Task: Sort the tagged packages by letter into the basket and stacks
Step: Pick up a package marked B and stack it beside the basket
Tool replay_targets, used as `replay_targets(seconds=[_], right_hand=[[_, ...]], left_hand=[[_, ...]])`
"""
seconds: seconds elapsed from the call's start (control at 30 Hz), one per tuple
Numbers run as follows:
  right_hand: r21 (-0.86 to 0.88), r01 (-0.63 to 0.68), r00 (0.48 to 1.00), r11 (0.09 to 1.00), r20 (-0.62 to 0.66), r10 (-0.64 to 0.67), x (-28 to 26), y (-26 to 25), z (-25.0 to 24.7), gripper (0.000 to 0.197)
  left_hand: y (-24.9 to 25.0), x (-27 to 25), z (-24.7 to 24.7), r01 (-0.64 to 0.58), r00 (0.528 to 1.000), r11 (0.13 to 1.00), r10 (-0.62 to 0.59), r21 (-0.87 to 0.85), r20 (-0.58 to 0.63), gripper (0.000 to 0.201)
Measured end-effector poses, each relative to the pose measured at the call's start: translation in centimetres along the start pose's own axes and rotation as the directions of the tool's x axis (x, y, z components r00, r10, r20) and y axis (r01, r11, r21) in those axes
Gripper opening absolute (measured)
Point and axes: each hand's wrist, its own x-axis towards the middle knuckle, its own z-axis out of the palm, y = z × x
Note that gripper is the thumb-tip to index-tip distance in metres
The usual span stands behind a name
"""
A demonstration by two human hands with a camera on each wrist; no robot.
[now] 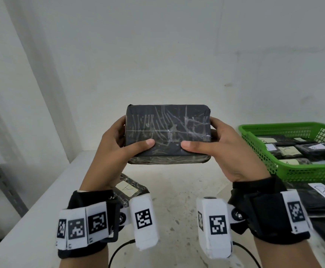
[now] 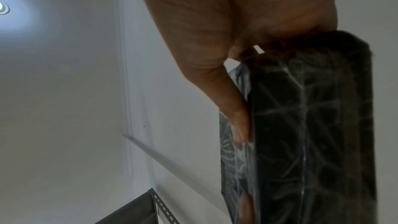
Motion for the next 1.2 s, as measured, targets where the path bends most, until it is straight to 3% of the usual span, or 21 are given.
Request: replay_targets(seconds=[0.1,0.23,0.5,0.63,0.73,0.87,1.03,1.2], right_hand=[[0.014,-0.020,1.000,1.000,0.015,0.019,0.2,0.1,0.3,0.061],[0.181,-0.032,0.999,0.983,0.043,0.025,0.0,-0.6,-0.3,0.051],[0.193,0.007,0.999,0.981,0.038,-0.014,-0.1,-1.2,-1.0,0.073],[0.194,-0.015,0.999,0.981,0.040,0.008,-0.1,-1.2,-0.6,0.077],[0.154,-0.010,0.998,0.988,-0.056,0.019,0.2,-0.4,-0.4,0.064],[0.085,0.023,0.999,0.996,-0.046,-0.020,0.2,-0.2,-0.6,0.057],[-0.011,0.081,0.995,0.997,0.061,-0.080,-0.2,-0.3,-0.1,0.067],[0.106,-0.001,0.993,0.994,0.116,-0.011,-0.5,-1.3,0.6,0.067]], left_hand=[[-0.4,0.2,-0.4,0.011,0.999,1.000,-0.011,-0.013,-0.047,0.084],[-0.5,0.2,-0.8,0.036,0.998,0.998,-0.038,-0.058,-0.042,0.082],[0.1,0.2,-0.1,0.056,0.994,0.981,-0.072,-0.185,-0.083,0.048],[0.0,0.1,-0.2,0.075,0.994,0.986,-0.085,-0.150,-0.065,0.056],[-0.1,0.0,-0.1,0.106,0.994,0.991,-0.108,-0.086,-0.020,0.062],[0.0,0.1,-0.1,0.169,0.986,0.986,-0.169,0.008,0.006,0.069],[1.1,0.0,1.3,0.259,0.961,0.951,-0.272,-0.172,-0.056,0.076],[0.4,0.3,2.5,0.153,0.955,0.974,-0.189,-0.167,-0.228,0.035]])
